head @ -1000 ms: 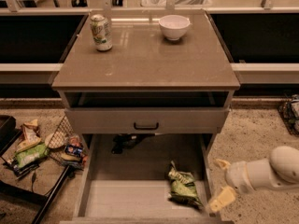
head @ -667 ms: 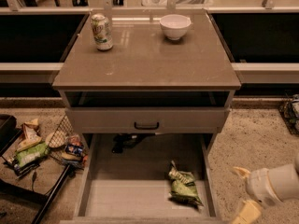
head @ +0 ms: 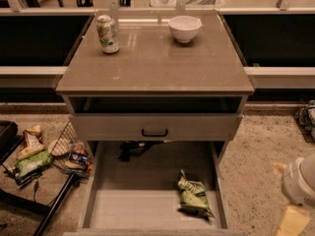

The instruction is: Place green jalapeno chip bag into middle drawer

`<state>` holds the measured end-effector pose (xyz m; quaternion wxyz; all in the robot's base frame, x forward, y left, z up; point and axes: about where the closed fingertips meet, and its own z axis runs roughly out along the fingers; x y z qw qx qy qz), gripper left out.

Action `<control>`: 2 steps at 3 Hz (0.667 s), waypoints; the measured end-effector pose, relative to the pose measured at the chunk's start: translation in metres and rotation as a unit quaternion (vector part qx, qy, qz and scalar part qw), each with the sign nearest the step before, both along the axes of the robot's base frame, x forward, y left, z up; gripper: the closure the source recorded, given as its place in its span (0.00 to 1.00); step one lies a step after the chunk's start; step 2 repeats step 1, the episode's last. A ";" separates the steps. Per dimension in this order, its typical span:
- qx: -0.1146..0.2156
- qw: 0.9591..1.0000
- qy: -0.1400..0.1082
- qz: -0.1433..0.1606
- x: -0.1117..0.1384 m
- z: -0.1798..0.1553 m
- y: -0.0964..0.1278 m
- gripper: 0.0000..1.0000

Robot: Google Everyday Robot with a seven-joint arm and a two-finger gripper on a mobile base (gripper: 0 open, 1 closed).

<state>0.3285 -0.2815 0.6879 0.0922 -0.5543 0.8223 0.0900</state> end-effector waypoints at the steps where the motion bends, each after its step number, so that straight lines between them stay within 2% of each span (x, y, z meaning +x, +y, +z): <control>1: -0.055 0.998 -0.031 -0.002 -0.001 0.050 -0.007 0.00; 2: -0.055 0.998 -0.031 -0.002 -0.001 0.050 -0.007 0.00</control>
Offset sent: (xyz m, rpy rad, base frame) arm 0.0000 0.0000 0.0000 0.0000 0.0000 0.0000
